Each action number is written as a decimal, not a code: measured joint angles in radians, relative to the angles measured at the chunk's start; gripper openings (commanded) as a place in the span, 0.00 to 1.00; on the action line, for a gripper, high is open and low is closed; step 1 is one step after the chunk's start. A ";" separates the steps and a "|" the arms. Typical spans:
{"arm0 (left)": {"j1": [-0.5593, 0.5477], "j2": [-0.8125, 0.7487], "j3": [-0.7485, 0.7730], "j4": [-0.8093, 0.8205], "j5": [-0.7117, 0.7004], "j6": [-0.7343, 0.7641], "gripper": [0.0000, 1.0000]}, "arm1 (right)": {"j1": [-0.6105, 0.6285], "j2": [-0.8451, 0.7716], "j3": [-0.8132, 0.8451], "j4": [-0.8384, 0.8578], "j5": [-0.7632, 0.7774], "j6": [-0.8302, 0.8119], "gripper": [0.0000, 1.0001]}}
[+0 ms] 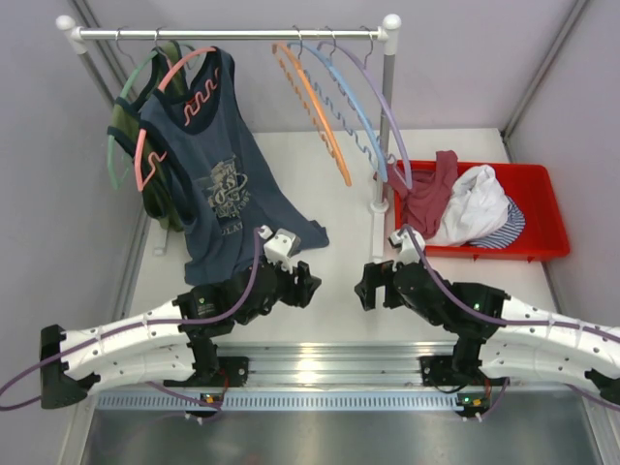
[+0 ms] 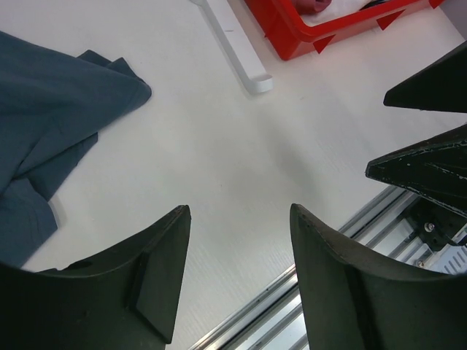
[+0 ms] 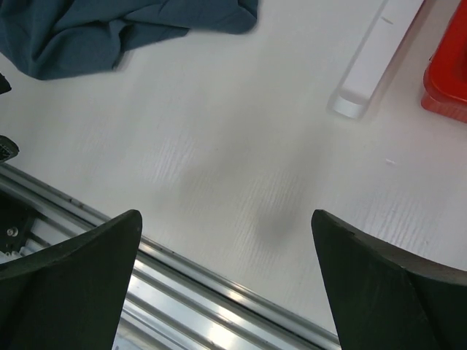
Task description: Place the tank top on the hanger
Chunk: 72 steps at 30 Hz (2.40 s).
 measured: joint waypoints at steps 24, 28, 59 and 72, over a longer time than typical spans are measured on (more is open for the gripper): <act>0.000 -0.036 0.003 -0.024 0.033 0.020 0.63 | -0.917 0.333 0.287 -0.001 -0.390 -0.173 0.93; 0.000 -0.036 0.003 -0.023 0.043 0.019 0.63 | -1.015 0.459 0.345 0.009 -0.401 -0.186 0.88; 0.000 0.018 0.006 -0.015 0.077 0.015 0.64 | -1.131 1.111 0.688 0.058 -0.425 -0.232 0.24; 0.000 0.019 0.056 -0.018 0.082 0.016 0.64 | -1.131 0.820 0.689 0.011 -0.434 -0.228 0.00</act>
